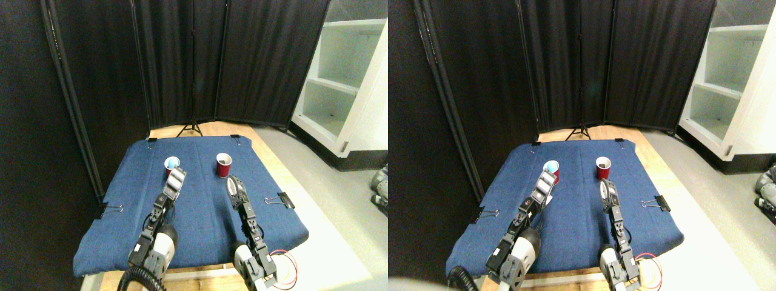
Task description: Pour (bimanual)
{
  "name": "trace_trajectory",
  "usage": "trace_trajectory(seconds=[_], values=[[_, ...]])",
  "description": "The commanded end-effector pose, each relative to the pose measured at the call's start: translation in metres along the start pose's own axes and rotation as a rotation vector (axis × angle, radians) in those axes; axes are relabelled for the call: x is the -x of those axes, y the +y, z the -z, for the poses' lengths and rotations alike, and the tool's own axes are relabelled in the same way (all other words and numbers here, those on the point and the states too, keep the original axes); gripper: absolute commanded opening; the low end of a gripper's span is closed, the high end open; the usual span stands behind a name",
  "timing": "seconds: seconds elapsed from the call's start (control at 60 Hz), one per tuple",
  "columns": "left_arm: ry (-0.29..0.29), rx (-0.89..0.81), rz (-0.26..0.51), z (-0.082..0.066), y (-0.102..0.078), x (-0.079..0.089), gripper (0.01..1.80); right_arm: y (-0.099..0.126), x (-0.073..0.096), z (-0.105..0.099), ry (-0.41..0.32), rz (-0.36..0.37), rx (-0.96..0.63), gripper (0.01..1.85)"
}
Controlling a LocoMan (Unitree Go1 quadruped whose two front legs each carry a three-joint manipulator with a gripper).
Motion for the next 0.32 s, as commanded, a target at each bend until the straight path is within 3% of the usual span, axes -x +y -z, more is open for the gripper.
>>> trace_trajectory(seconds=[0.017,0.317], values=[[-0.043,-0.044,-0.006,-0.0047,0.0016,-0.0006,0.61,0.0038,-0.0009,-0.0057,-0.043,-0.024,0.004,0.01],[-0.058,-0.181,0.019,0.0032,0.0061,0.0011,0.61,0.0038,-0.0032,-0.0025,-0.042,-0.029,-0.002,0.01]])
